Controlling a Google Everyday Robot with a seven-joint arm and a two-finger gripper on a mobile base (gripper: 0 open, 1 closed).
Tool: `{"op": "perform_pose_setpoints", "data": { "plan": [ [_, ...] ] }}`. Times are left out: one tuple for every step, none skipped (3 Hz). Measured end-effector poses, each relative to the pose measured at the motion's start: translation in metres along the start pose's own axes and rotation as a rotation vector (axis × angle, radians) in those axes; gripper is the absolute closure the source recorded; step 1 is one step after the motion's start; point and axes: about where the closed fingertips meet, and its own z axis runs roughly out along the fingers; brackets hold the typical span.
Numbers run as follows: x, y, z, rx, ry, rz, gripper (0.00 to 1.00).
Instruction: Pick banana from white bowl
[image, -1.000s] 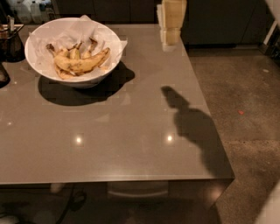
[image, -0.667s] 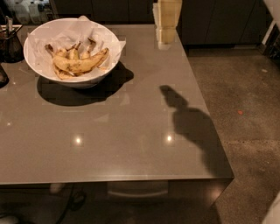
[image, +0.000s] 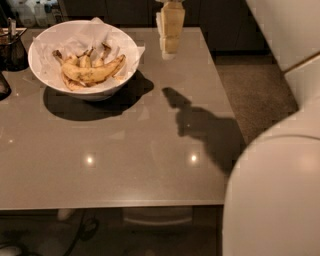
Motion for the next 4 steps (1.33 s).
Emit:
{"op": "perform_pose_setpoints", "data": {
  "plan": [
    [-0.004, -0.01, 0.032, -0.047, -0.028, -0.004, 0.0],
    [-0.012, -0.016, 0.054, -0.081, -0.054, -0.016, 0.02],
    [-0.015, -0.027, 0.067, -0.082, -0.068, -0.024, 0.05],
    [-0.025, -0.038, 0.075, -0.076, -0.074, -0.061, 0.08]
  ]
}}
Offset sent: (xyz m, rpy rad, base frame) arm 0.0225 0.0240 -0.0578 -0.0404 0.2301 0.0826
